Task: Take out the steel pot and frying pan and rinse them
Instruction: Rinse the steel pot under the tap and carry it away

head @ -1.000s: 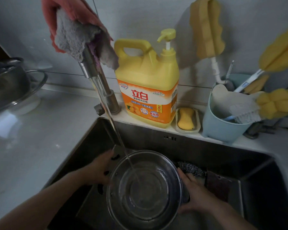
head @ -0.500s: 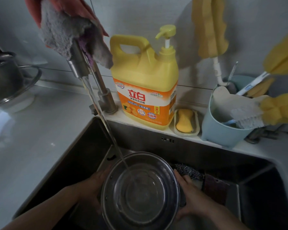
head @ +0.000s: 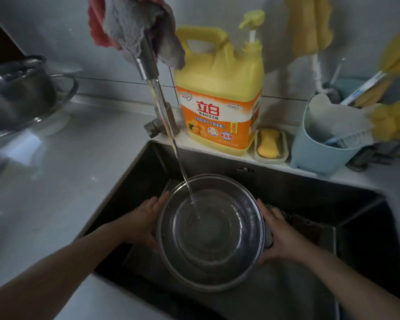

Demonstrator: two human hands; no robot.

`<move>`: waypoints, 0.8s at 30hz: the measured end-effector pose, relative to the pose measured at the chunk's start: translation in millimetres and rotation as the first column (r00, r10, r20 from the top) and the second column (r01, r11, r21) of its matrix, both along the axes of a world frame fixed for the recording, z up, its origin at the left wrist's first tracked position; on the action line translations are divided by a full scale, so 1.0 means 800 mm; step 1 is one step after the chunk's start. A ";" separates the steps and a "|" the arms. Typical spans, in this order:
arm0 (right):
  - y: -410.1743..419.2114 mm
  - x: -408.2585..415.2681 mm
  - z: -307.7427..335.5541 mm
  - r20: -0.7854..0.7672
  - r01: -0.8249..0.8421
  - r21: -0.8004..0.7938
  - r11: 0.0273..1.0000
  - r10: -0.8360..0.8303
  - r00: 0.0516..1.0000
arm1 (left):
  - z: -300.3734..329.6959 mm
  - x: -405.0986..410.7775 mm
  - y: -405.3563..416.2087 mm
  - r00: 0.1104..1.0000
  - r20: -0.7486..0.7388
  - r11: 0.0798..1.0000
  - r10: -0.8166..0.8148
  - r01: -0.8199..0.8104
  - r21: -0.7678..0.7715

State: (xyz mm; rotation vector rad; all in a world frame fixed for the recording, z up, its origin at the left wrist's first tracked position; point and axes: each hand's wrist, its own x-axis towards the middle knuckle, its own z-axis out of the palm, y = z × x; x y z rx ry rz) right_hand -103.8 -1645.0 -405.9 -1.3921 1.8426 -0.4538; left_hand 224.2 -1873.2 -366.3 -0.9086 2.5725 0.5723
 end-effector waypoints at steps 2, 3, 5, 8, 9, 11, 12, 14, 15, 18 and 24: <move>0.008 0.004 0.018 -0.028 -0.003 -0.028 1.000 0.002 1.000 | 0.015 0.006 0.007 1.000 -0.029 1.000 0.004 -0.005 -0.030; 0.012 0.006 0.026 -0.041 -0.001 -0.047 0.999 -0.001 0.999 | 0.022 0.008 0.010 0.999 -0.051 0.999 -0.006 0.004 -0.051; 0.019 0.009 0.046 -0.089 -0.001 -0.102 0.995 -0.008 0.996 | 0.040 0.009 0.018 0.995 -0.094 0.993 -0.028 0.017 -0.118; 0.027 0.015 0.080 -0.219 -0.020 -0.224 0.974 -0.031 0.975 | 0.063 0.011 0.026 0.987 -0.158 0.972 -0.021 -0.017 -0.236; 0.030 0.017 0.091 -0.263 -0.034 -0.268 0.963 -0.039 0.964 | 0.069 0.013 0.029 0.983 -0.185 0.961 -0.022 -0.031 -0.275; 0.035 0.020 0.112 -0.336 -0.075 -0.350 0.934 -0.051 0.940 | 0.076 0.019 0.032 0.965 -0.258 0.922 -0.052 -0.054 -0.385; 0.037 0.021 0.122 -0.366 -0.097 -0.387 0.917 -0.056 0.929 | 0.079 0.021 0.033 0.952 -0.298 0.893 -0.069 -0.074 -0.444; 0.039 0.023 0.139 -0.427 -0.143 -0.459 0.877 -0.077 0.901 | 0.090 0.023 0.038 0.931 -0.357 0.848 -0.073 -0.130 -0.513; 0.038 0.023 0.147 -0.467 -0.170 -0.494 0.853 -0.095 0.879 | 0.095 0.022 0.040 0.923 -0.378 0.832 -0.079 -0.148 -0.535; 0.031 0.026 0.171 -0.544 -0.218 -0.530 0.819 -0.132 0.829 | 0.109 0.021 0.037 0.914 -0.397 0.804 -0.086 -0.172 -0.569; 0.016 0.022 0.209 -0.578 -0.212 -0.523 0.826 -0.161 0.800 | 0.136 0.015 0.022 0.904 -0.428 0.812 -0.021 -0.234 -0.535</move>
